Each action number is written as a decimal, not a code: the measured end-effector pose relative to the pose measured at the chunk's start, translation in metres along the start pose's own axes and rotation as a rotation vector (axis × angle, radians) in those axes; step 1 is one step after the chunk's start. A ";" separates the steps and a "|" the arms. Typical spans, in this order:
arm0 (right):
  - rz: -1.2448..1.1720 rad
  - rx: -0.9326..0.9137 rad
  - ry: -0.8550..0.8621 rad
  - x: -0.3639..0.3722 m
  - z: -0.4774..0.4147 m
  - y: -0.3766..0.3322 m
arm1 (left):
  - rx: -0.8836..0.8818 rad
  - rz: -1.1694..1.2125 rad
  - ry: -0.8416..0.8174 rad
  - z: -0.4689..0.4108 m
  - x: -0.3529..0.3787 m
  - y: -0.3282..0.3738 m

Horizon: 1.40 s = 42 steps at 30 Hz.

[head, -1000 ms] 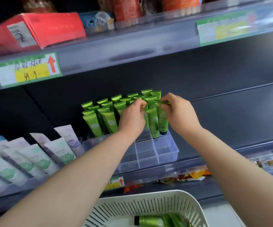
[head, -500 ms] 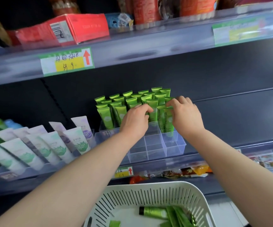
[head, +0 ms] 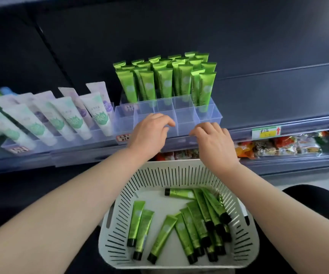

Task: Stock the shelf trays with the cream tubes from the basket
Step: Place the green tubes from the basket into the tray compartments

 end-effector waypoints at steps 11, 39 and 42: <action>0.104 0.073 -0.769 0.122 0.123 0.003 | -0.387 0.166 -0.387 0.173 0.135 -0.032; 0.168 0.270 -1.113 0.205 0.177 -0.005 | -0.456 0.189 -0.559 0.223 0.182 -0.046; 0.110 0.245 -1.127 0.204 0.176 -0.010 | -0.463 0.172 -0.571 0.222 0.183 -0.046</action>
Point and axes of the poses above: each hand's wrist, its own z-axis away from the middle knuckle, its own x-axis out of the palm, y = z × x, the point moved 6 cm from there along -z, towards the middle knuckle, and after that the axes turned 9 degrees about x, right-handed, at the moved point
